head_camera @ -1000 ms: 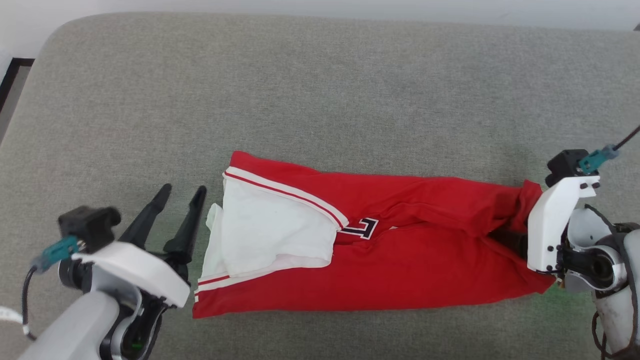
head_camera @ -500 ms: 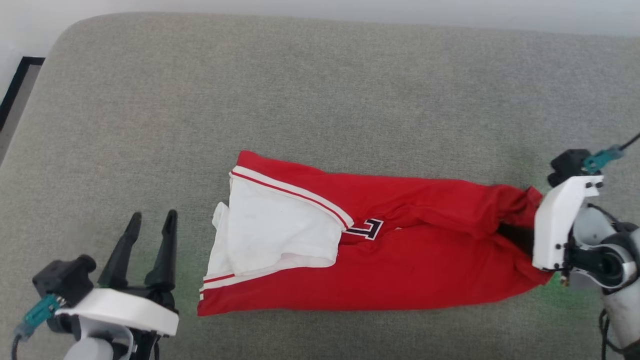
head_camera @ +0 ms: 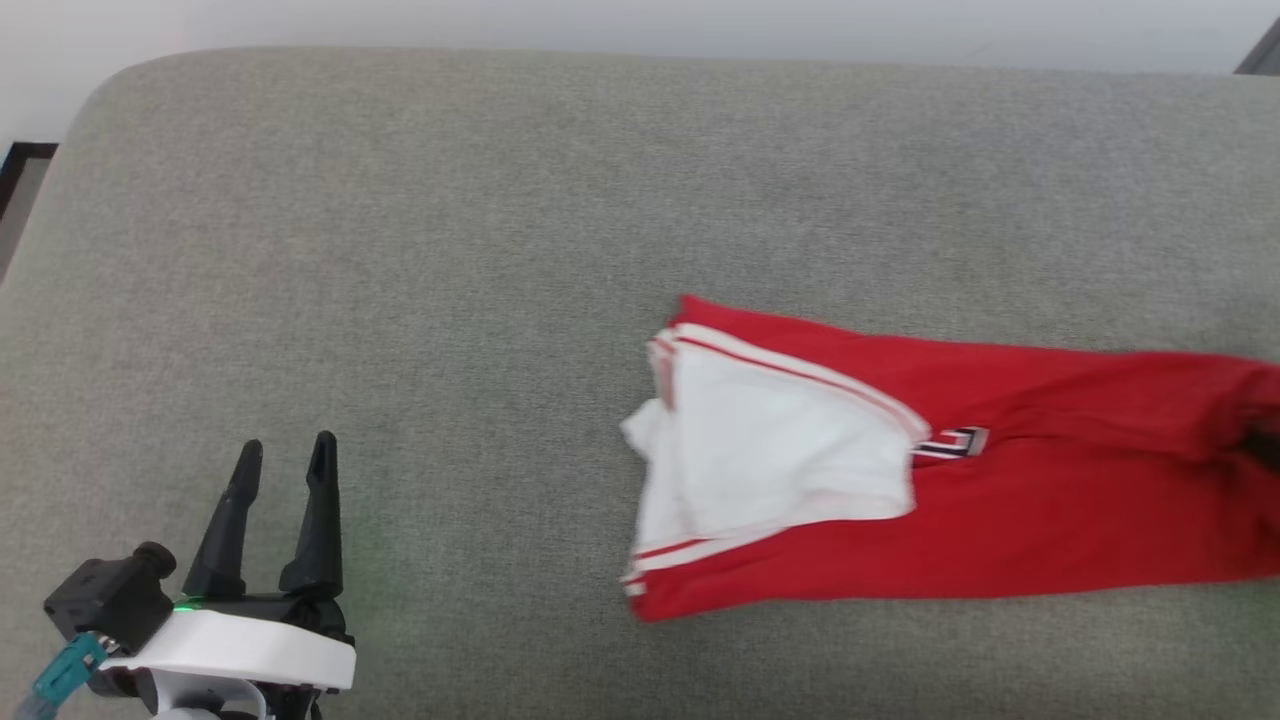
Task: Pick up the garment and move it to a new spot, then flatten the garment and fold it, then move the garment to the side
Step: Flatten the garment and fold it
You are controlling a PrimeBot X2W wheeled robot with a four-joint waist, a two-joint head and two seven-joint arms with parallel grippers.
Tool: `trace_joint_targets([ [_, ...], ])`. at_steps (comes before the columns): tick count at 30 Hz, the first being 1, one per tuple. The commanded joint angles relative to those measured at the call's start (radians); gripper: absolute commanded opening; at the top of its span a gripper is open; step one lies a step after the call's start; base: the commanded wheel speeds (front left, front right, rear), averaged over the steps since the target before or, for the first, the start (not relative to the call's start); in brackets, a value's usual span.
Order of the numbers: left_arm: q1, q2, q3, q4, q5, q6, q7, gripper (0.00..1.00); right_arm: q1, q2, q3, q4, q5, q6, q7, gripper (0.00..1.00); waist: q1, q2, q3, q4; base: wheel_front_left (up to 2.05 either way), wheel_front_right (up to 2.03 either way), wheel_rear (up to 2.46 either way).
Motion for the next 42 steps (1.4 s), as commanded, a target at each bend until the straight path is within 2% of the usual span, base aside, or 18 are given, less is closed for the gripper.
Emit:
trace_joint_targets([
  [1, 0.009, 0.002, 0.007, -0.004, 0.002, -0.002, -0.005, 1.0, -0.018, -0.012, -0.01, 0.008, -0.012, -0.001, -0.01, 0.0, 0.0, -0.0001, -0.001, -0.004, 0.0, 0.0, 0.0],
  [4, 0.016, 0.001, 0.011, -0.013, 0.003, -0.002, -0.005, 1.0, -0.029, -0.017, -0.024, 0.03, -0.032, -0.001, -0.013, 0.0, 0.0, -0.0001, -0.005, -0.017, 0.0, 0.0, 0.0],
  [7, 0.022, -0.001, 0.018, -0.02, -0.001, -0.002, -0.005, 1.0, -0.034, -0.003, -0.012, -0.004, -0.031, -0.001, -0.007, 0.0, 0.0, -0.0001, -0.011, -0.03, 0.0, 0.0, 0.0],
  [11, 0.033, -0.003, 0.028, -0.028, 0.002, -0.002, -0.005, 1.0, 0.001, 0.027, 0.025, -0.116, 0.009, 0.0, 0.004, 0.0, 0.0, -0.0001, -0.02, -0.043, 0.0, 0.0, 0.0],
  [17, 0.038, -0.005, 0.028, -0.035, 0.008, -0.002, -0.005, 1.0, 0.073, 0.088, 0.112, -0.347, 0.07, 0.0, 0.04, 0.0, 0.0, -0.0001, -0.031, -0.042, 0.0, 0.0, 0.0],
  [21, 0.031, -0.004, 0.014, -0.033, 0.008, -0.003, -0.005, 1.0, 0.089, 0.137, 0.19, -0.439, 0.064, 0.0, 0.058, 0.0, 0.0, -0.0001, -0.036, -0.025, 0.0, 0.0, 0.0],
  [25, 0.02, -0.01, -0.002, -0.031, 0.004, -0.003, -0.005, 1.0, 0.073, 0.19, 0.266, -0.455, 0.058, 0.0, 0.058, 0.0, 0.0, -0.0001, -0.04, 0.005, 0.0, 0.0, 0.0],
  [31, 0.014, -0.017, -0.024, -0.018, 0.001, -0.003, -0.005, 1.0, 0.036, 0.233, 0.353, -0.394, 0.033, 0.0, 0.023, 0.0, 0.0, -0.0001, -0.048, 0.047, 0.0, 0.0, 0.0],
  [32, 0.013, -0.018, -0.025, -0.016, -0.001, -0.003, -0.005, 1.0, 0.025, 0.237, 0.367, -0.378, 0.025, 0.0, 0.014, 0.09, 0.0, -0.0001, -0.051, 0.054, 0.0, 0.0, 0.0],
  [33, 0.013, -0.017, -0.029, -0.013, -0.001, -0.003, -0.005, 1.0, 0.016, 0.238, 0.378, -0.361, 0.015, 0.0, 0.006, 0.33, 0.0, -0.0001, -0.054, 0.06, 0.0, 0.0, 0.0],
  [34, 0.013, -0.017, -0.031, -0.01, -0.003, -0.003, -0.005, 1.0, 0.009, 0.241, 0.387, -0.342, 0.008, 0.0, -0.002, 0.69, 0.0, -0.0001, -0.056, 0.065, 0.0, 0.0, 0.0],
  [35, 0.013, -0.018, -0.032, -0.01, -0.007, -0.003, -0.005, 1.0, 0.003, 0.244, 0.398, -0.33, 0.007, 0.0, -0.006, 1.0, 0.0, -0.0001, -0.059, 0.07, 0.0, 0.0, 0.0],
  [42, 0.038, -0.009, -0.018, -0.005, -0.024, -0.003, -0.005, 1.0, -0.013, 0.235, 0.411, -0.336, 0.05, 0.0, 0.002, 1.0, 0.0, -0.0001, -0.084, 0.07, 0.0, 0.0, 0.0],
])
